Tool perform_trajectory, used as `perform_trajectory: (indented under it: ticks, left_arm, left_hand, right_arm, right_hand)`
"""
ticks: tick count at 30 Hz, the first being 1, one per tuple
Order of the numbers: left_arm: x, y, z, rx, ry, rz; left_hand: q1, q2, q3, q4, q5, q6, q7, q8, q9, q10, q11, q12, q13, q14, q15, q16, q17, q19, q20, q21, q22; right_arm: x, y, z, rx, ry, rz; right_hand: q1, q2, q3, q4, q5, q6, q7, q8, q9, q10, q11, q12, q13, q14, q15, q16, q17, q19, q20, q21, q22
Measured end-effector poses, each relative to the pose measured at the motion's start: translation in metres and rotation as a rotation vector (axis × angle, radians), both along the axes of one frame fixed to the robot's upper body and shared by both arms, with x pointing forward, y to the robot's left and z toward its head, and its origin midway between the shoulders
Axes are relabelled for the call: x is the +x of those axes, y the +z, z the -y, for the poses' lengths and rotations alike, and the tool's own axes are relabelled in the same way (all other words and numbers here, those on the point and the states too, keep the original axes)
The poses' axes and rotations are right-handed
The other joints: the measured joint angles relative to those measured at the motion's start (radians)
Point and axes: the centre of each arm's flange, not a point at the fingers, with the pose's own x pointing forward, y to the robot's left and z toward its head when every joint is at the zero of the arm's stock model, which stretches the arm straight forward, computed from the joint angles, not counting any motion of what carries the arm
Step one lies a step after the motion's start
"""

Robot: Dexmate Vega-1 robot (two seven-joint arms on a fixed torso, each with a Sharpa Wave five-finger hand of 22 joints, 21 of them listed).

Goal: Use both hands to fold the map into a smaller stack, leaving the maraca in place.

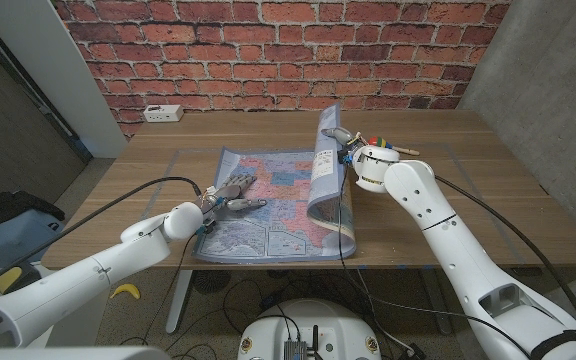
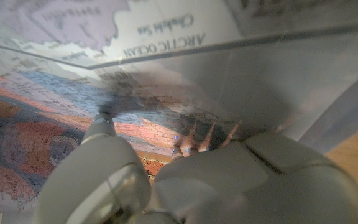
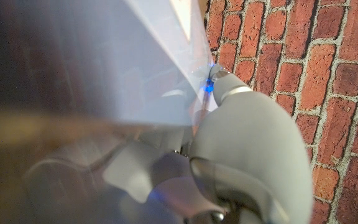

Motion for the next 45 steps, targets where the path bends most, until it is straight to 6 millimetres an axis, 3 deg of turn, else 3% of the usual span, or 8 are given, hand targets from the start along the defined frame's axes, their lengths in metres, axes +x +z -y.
perform_trajectory:
  ticks: [12, 13, 14, 32, 45]
  left_arm:
    - [-0.003, -0.002, 0.001, -0.001, -0.004, -0.004]
    - [-0.003, -0.002, 0.001, -0.001, -0.004, -0.004]
    - [-0.004, -0.005, 0.000, -0.002, -0.004, -0.008]
    - [-0.011, -0.007, 0.001, -0.007, 0.000, 0.005]
    - [-0.015, -0.009, 0.000, -0.009, 0.000, 0.009]
  left_hand:
    - [0.000, 0.000, 0.000, 0.000, 0.000, 0.000, 0.000, 0.000, 0.000, 0.001, -0.003, 0.000, 0.000, 0.000, 0.000, 0.000, 0.000, 0.000, 0.000, 0.000, 0.000]
    - [0.000, 0.000, 0.000, 0.000, 0.000, 0.000, 0.000, 0.000, 0.000, -0.033, -0.037, 0.007, 0.001, 0.000, 0.000, 0.000, 0.000, 0.000, 0.000, 0.000, 0.000]
    - [0.000, 0.000, 0.000, 0.000, 0.000, 0.000, 0.000, 0.000, 0.000, -0.034, -0.038, 0.012, 0.001, 0.000, 0.000, 0.000, 0.000, 0.000, 0.000, 0.000, 0.000]
    - [0.000, 0.000, -0.008, 0.000, 0.000, 0.000, 0.000, 0.000, 0.000, -0.034, -0.038, 0.005, 0.009, -0.021, -0.009, 0.008, 0.000, 0.000, 0.000, 0.000, 0.000]
    - [0.000, 0.000, -0.008, 0.000, 0.000, 0.000, 0.000, 0.000, 0.000, -0.034, -0.038, 0.003, 0.010, -0.021, -0.009, 0.008, 0.000, 0.000, 0.000, 0.000, 0.000]
  right_arm:
    - [0.011, -0.011, -0.014, 0.134, 0.153, -0.005]
    - [0.011, -0.013, -0.015, 0.132, 0.152, -0.008]
    - [0.013, -0.016, -0.015, 0.130, 0.151, -0.015]
    - [0.017, -0.021, -0.038, 0.255, 0.318, 0.012]
    - [0.016, -0.023, -0.048, 0.153, 0.305, 0.006]
  right_hand:
    - [-0.001, 0.003, -0.007, 0.007, -0.008, -0.006, -0.005, -0.004, 0.004, 0.000, 0.000, 0.000, 0.002, -0.002, 0.002, 0.000, 0.000, -0.008, 0.000, 0.014, -0.002]
    - [-0.004, 0.007, -0.009, 0.009, -0.008, -0.006, -0.005, -0.004, 0.005, -0.002, -0.002, 0.000, 0.003, -0.002, 0.002, 0.000, 0.000, -0.011, -0.004, 0.015, -0.002]
    - [-0.004, 0.007, -0.011, 0.011, -0.008, -0.007, -0.004, -0.004, 0.005, -0.004, -0.004, 0.000, 0.003, -0.002, 0.002, 0.000, 0.000, -0.013, -0.006, 0.015, -0.002]
    - [-0.004, 0.017, -0.026, 0.012, -0.012, -0.014, -0.007, -0.007, 0.005, -0.020, -0.005, -0.006, 0.003, -0.008, -0.001, 0.000, 0.000, -0.029, -0.011, 0.030, -0.003]
    - [-0.017, 0.029, -0.049, 0.017, -0.014, -0.028, -0.020, -0.023, -0.002, -0.050, -0.011, -0.012, 0.007, -0.040, -0.008, 0.000, 0.000, -0.065, -0.008, 0.039, -0.007]
